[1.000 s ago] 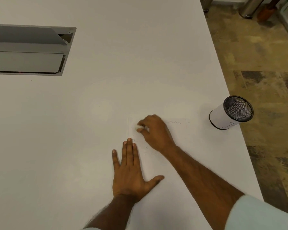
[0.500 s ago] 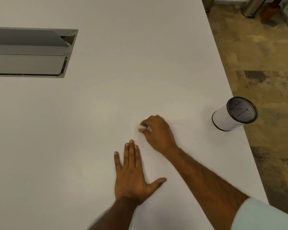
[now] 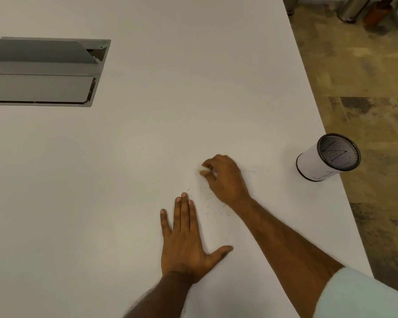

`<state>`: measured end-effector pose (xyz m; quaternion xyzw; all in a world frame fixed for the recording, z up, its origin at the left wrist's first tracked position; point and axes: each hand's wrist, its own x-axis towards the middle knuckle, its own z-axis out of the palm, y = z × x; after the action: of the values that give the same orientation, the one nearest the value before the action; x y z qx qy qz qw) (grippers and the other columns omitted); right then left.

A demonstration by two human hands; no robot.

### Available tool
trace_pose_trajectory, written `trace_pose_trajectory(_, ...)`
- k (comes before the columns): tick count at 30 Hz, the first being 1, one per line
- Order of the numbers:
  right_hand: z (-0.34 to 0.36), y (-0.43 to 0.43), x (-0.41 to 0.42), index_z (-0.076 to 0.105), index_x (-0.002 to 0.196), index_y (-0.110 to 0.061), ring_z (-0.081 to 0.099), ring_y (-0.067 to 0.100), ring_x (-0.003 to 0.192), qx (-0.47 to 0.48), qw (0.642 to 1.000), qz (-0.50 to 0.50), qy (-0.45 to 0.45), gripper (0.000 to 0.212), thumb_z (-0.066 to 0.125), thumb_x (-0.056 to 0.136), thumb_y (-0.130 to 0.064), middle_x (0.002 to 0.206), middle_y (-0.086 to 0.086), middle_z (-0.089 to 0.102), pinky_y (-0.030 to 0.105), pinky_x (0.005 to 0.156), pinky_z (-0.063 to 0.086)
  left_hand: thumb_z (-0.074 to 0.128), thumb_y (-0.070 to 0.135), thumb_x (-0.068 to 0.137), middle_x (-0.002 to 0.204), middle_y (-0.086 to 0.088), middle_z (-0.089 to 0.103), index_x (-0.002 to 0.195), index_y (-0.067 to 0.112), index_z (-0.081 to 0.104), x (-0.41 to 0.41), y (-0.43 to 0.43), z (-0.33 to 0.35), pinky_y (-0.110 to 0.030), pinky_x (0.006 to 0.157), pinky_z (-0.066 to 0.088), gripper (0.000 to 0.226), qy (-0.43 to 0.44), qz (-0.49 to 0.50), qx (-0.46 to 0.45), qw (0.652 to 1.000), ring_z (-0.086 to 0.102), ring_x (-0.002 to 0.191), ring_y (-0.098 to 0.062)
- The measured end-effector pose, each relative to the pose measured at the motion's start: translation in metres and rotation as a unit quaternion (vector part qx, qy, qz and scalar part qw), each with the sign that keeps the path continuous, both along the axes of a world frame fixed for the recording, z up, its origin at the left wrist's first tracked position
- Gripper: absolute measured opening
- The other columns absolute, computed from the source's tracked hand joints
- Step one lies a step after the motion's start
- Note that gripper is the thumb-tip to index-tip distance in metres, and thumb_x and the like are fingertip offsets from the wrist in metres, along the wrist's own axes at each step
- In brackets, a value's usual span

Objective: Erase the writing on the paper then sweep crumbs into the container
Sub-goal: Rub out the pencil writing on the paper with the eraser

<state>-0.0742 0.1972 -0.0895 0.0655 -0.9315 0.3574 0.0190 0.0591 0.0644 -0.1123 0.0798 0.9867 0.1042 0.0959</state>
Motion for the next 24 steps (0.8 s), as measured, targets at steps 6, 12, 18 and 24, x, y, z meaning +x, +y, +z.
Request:
trace_pose_trajectory(6,-0.008,0.003,0.014,0.069,0.092,-0.006,0.056,0.025,0.086,0.059,0.998,0.021,0.033,0.010,0.068,0.084,-0.012,0.087,0.006,0.065,0.038,0.073,0.050,0.031,0.097,0.074,0.164,-0.019,0.016,0.154,-0.003,0.025,0.000,0.000,0.000,-0.066,0.116,0.013,0.128,0.001,-0.003,-0.001,1.000,0.014,0.153,-0.032)
trace_pose_trajectory(12,-0.003,0.009,-0.018,0.069,0.092,-0.011,0.055,0.018,0.087,0.001,0.998,-0.055,0.006,0.009,0.069,0.085,-0.018,0.088,0.002,0.065,0.034,0.077,0.049,0.031,0.097,0.074,0.165,-0.017,0.015,0.155,-0.001,0.024,0.000,0.000,0.001,-0.063,0.116,0.010,0.128,-0.003,0.000,0.000,1.000,0.014,0.153,-0.032)
trace_pose_trajectory(18,-0.001,0.029,0.033,0.069,0.094,-0.008,0.056,0.021,0.086,0.042,0.999,0.027,0.016,0.012,0.071,0.083,-0.013,0.089,0.003,0.065,0.034,0.076,0.051,0.031,0.096,0.075,0.165,-0.019,0.014,0.154,-0.003,0.023,0.000,0.000,0.001,-0.065,0.115,0.012,0.128,-0.005,-0.005,-0.001,1.000,0.013,0.153,-0.032)
trace_pose_trajectory(24,-0.004,0.035,-0.019,0.069,0.088,-0.006,0.054,0.026,0.085,0.067,0.997,-0.039,0.029,0.007,0.070,0.082,-0.010,0.085,0.007,0.063,0.041,0.075,0.049,0.031,0.098,0.073,0.165,-0.017,0.014,0.155,-0.002,0.024,-0.001,0.000,0.000,-0.063,0.116,0.011,0.129,-0.007,0.000,-0.002,1.000,0.013,0.153,-0.032)
